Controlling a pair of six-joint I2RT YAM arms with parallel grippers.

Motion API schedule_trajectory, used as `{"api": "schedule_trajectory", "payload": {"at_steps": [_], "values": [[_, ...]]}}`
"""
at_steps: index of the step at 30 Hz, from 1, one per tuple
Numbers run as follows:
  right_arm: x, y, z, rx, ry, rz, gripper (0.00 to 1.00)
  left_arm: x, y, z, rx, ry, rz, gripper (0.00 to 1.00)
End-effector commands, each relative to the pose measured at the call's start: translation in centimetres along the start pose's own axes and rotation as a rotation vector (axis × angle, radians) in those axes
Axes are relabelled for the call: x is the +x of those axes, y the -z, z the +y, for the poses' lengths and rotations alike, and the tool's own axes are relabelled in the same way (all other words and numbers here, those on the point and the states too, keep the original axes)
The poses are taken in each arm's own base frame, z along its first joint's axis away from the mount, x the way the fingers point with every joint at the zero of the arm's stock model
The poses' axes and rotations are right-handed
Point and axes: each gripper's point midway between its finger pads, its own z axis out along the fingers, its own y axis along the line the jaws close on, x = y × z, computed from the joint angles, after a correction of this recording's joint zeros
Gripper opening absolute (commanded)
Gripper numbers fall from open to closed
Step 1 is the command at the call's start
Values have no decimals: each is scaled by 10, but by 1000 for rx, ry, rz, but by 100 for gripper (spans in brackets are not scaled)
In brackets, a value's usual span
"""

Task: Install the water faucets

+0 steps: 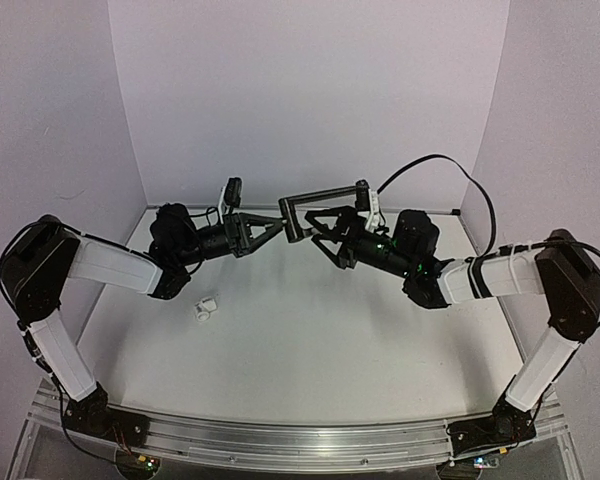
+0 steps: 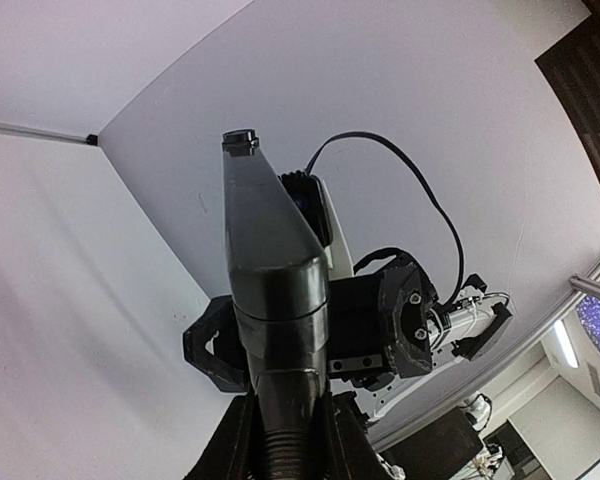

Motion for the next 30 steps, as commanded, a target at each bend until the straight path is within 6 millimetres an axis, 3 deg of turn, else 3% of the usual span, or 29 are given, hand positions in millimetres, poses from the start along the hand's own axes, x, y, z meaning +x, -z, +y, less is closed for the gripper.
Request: {"api": "schedule_trajectory", "payload": {"at_steps": [1, 7, 10, 16, 27, 30], "values": [[-6, 19, 19, -8, 55, -48, 98, -35, 4, -42, 96, -139, -107, 0], [-33, 45, 19, 43, 54, -136, 98, -33, 8, -46, 117, -141, -84, 0], [-51, 64, 5, 77, 42, -157, 98, -29, 11, -49, 127, -145, -65, 0], [-83, 84, 5, 30, 72, -77, 98, -18, 11, -52, 165, -121, 3, 0], [-103, 68, 14, -11, 65, -45, 97, -8, 9, -49, 276, -12, 38, 0], [-94, 58, 26, -88, 66, 10, 96, -7, 7, -45, 276, 4, 43, 0]]}}
